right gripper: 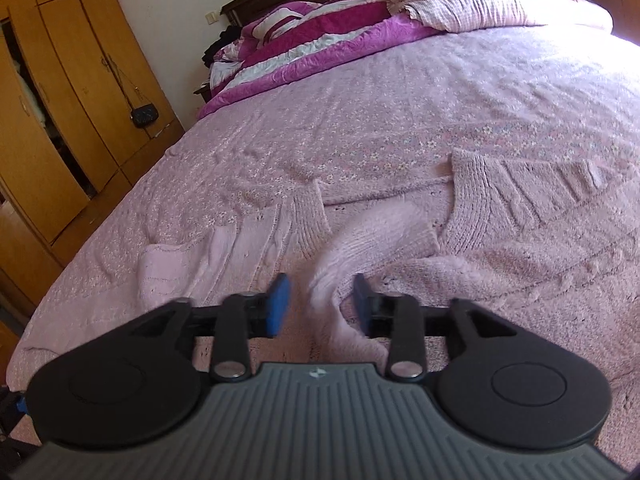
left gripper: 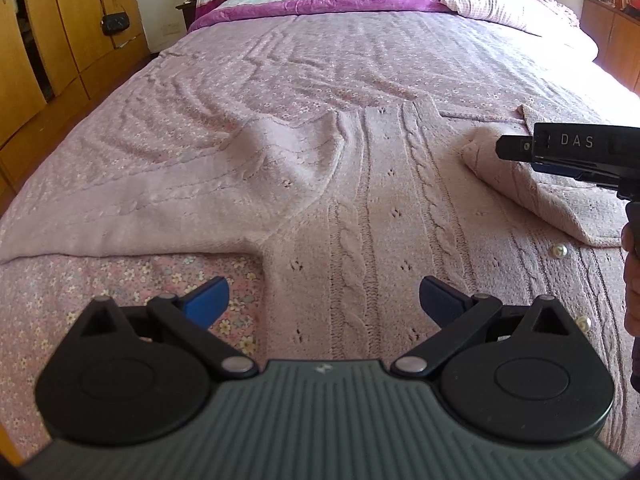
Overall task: Fold small clothes
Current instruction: 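Grasp the other sleeve of the cardigan with the left gripper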
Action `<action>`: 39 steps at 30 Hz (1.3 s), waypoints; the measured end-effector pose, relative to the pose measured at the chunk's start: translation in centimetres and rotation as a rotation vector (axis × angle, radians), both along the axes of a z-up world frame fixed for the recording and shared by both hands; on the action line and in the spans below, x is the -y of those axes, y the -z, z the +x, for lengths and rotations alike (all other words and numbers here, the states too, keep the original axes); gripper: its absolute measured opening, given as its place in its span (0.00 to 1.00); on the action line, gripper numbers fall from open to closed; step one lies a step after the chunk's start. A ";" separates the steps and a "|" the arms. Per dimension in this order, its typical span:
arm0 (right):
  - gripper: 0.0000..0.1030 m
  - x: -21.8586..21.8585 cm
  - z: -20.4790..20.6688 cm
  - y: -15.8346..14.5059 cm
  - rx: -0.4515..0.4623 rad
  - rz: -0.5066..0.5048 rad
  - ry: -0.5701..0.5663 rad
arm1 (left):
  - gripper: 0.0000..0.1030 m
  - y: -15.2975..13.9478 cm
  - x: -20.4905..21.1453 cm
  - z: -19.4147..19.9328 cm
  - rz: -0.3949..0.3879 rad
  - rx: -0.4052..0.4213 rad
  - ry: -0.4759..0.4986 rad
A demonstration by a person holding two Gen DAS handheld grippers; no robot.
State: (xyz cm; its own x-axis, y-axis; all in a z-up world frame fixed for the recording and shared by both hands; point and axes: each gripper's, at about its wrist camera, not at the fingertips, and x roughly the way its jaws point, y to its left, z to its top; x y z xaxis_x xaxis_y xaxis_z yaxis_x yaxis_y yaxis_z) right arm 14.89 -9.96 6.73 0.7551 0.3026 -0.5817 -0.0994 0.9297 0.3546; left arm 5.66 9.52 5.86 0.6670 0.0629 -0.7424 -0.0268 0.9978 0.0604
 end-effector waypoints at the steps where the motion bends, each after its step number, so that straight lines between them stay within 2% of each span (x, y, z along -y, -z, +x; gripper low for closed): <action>1: 0.52 -0.1 -0.2 -0.2 0.008 -0.009 -0.011 | 1.00 -0.1 0.1 0.0 0.000 0.001 0.001; 6: 0.60 -0.1 -1.5 -1.2 0.033 -0.048 -0.035 | 1.00 -0.3 0.6 0.2 0.002 0.004 0.011; 11: 0.63 1.0 -3.3 -2.0 0.048 -0.099 -0.040 | 1.00 -0.8 1.1 0.4 -0.001 0.012 0.024; 17: 0.66 4.3 -5.6 -2.6 0.042 -0.138 -0.002 | 1.00 -2.0 2.8 1.3 0.000 0.043 0.067; 26: 0.67 10.3 -7.3 -1.8 0.010 -0.178 0.117 | 1.00 -3.6 8.5 4.3 0.037 0.111 0.201; 34: 0.67 13.5 -7.5 0.1 -0.021 -0.165 0.171 | 1.00 -2.2 13.9 8.9 0.083 0.117 0.295; 39: 0.67 14.6 -7.3 1.8 -0.047 -0.128 0.185 | 0.86 0.0 15.6 11.9 0.090 0.090 0.315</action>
